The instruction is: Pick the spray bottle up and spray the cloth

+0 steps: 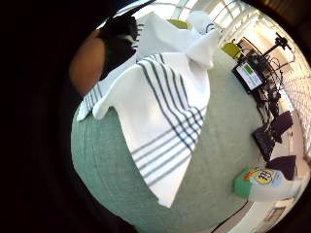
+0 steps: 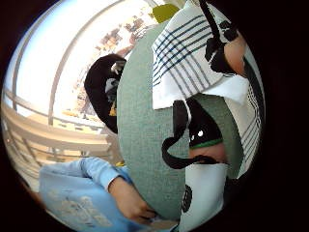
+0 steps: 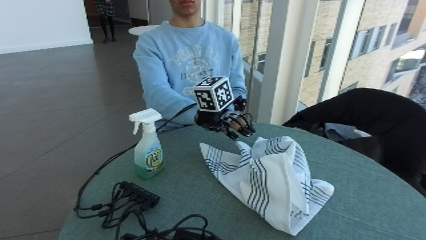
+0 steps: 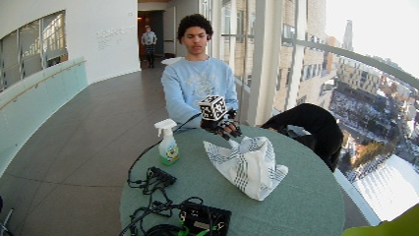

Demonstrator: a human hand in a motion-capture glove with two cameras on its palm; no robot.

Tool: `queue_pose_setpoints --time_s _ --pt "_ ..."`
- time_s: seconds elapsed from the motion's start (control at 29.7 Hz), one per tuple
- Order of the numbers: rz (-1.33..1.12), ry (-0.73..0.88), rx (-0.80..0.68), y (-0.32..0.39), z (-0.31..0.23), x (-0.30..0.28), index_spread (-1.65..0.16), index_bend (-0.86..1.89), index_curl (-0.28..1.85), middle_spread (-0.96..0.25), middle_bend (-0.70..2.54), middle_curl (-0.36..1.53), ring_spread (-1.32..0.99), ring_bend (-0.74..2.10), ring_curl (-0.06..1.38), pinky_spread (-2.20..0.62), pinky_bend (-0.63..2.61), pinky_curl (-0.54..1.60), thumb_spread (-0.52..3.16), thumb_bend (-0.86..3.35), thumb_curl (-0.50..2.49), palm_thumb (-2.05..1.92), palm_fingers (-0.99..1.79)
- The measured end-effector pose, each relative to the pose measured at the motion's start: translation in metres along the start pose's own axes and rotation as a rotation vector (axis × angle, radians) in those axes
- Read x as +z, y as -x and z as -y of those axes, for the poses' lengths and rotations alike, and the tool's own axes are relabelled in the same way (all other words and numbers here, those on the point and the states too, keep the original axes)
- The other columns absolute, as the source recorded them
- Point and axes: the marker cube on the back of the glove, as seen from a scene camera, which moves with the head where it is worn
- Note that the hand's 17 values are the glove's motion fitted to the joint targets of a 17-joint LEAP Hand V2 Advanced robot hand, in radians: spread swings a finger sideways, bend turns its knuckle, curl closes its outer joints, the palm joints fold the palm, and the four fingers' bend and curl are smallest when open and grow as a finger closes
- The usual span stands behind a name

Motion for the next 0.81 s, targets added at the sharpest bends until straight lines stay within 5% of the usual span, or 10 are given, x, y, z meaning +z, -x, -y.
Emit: queue_pose_setpoints --time_s 0.4,0.81 --pt "0.022 0.054 0.018 -0.005 -0.03 -0.011 -0.3 0.49 0.37 -0.05 0.16 0.27 0.0 0.17 0.16 0.23 0.21 0.26 1.07 0.19 0.29 0.65 0.62" --pt "0.166 -0.103 0.109 -0.033 -0.141 -0.063 -0.32 0.46 0.39 -0.06 0.18 0.29 0.0 0.17 0.17 0.22 0.19 0.28 1.11 0.11 0.31 0.66 0.65"
